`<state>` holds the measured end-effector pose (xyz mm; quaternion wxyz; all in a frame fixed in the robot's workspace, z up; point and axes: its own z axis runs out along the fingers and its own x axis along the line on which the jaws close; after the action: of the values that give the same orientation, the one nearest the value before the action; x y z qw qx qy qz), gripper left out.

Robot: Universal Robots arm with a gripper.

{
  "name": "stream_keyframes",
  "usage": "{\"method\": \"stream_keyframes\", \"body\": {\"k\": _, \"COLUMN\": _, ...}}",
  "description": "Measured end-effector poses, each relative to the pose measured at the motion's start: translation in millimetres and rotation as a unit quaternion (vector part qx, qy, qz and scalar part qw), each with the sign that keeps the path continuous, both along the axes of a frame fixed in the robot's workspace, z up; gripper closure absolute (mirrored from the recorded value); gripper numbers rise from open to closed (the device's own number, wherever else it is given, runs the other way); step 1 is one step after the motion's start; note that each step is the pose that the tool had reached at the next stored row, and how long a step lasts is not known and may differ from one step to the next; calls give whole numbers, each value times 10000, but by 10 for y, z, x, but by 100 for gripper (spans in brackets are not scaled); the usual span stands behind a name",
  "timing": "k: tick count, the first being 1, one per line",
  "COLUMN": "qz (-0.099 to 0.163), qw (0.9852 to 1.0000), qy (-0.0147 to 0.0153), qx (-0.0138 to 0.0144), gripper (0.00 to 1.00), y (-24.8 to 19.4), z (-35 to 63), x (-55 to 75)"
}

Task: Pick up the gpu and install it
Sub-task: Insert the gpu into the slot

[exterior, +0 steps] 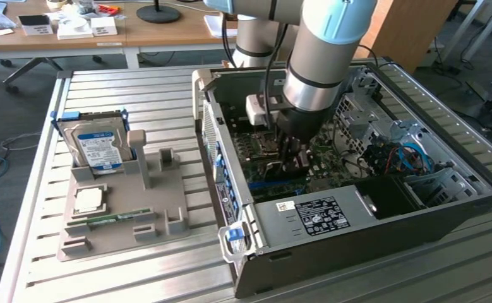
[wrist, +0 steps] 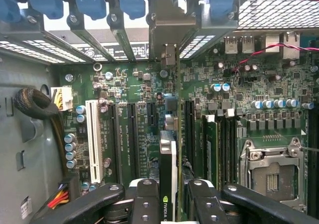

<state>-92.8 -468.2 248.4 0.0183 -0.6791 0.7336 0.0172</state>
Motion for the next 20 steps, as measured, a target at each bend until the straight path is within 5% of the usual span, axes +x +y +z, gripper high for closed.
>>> {"method": "stream_keyframes", "body": {"k": 20, "qz": 0, "qw": 10000, "qy": -1, "qx": 6, "gripper": 73, "y": 1, "z": -21, "x": -17}}
